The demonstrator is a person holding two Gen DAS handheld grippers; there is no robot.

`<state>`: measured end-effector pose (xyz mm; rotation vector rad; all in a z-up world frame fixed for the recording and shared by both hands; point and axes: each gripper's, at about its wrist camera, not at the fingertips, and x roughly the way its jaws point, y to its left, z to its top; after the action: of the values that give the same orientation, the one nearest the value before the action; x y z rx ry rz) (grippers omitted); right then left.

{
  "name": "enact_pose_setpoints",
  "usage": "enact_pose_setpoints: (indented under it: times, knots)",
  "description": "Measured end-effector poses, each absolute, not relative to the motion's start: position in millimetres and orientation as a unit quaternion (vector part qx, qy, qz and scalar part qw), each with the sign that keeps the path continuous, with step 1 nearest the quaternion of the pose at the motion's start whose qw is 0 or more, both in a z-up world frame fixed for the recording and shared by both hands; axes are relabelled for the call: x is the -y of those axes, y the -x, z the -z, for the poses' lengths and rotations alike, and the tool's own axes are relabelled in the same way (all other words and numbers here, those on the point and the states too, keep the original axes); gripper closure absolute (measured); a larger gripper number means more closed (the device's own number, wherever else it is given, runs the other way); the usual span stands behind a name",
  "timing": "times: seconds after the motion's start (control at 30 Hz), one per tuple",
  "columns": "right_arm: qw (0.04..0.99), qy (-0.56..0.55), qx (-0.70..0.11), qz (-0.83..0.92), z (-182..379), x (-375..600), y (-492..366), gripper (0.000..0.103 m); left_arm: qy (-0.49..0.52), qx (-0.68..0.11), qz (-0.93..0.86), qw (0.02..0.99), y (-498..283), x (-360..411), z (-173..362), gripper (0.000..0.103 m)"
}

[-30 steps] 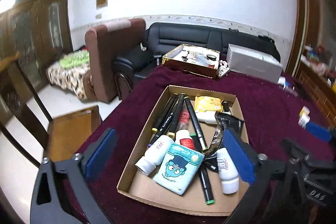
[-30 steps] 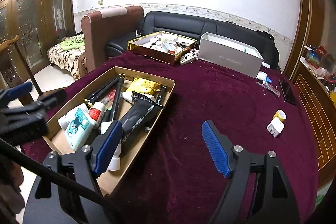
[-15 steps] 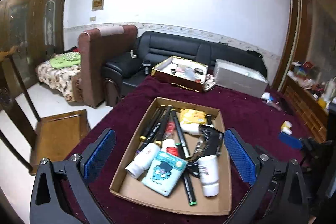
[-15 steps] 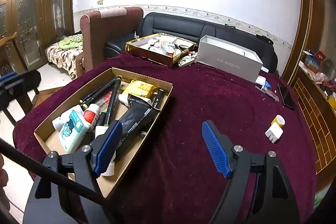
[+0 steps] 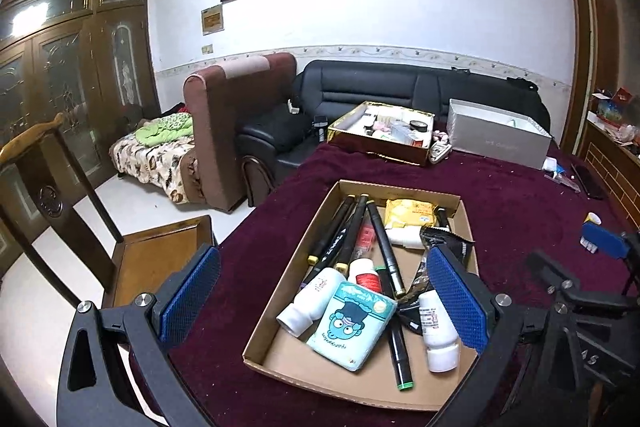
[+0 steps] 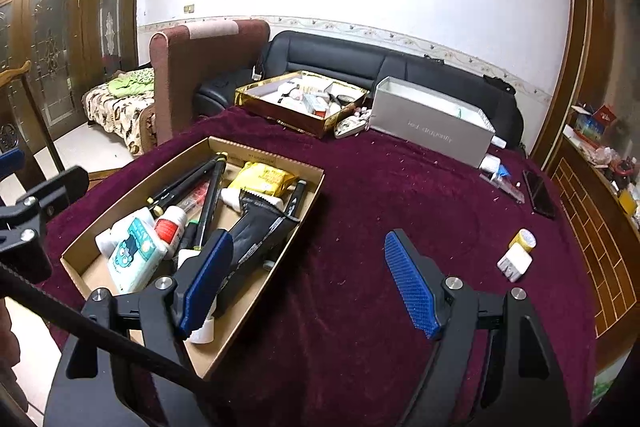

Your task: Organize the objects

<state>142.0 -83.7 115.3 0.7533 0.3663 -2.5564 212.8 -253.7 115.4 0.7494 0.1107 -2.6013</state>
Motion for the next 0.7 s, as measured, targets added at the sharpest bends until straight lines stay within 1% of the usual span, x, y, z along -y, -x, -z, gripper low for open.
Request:
enact_pose_setpoints:
  times: [0.4, 0.7]
  knots:
    - [0.220, -0.264, -0.143, 0.928, -118, 85, -142, 0.024, -0.292, -0.072, 0.931, 0.208, -213, 257, -109, 0.002]
    - [0.224, -0.269, -0.148, 0.925, -115, 88, -143, 0.024, -0.296, -0.084, 0.918, 0.249, -217, 265, -102, 0.002]
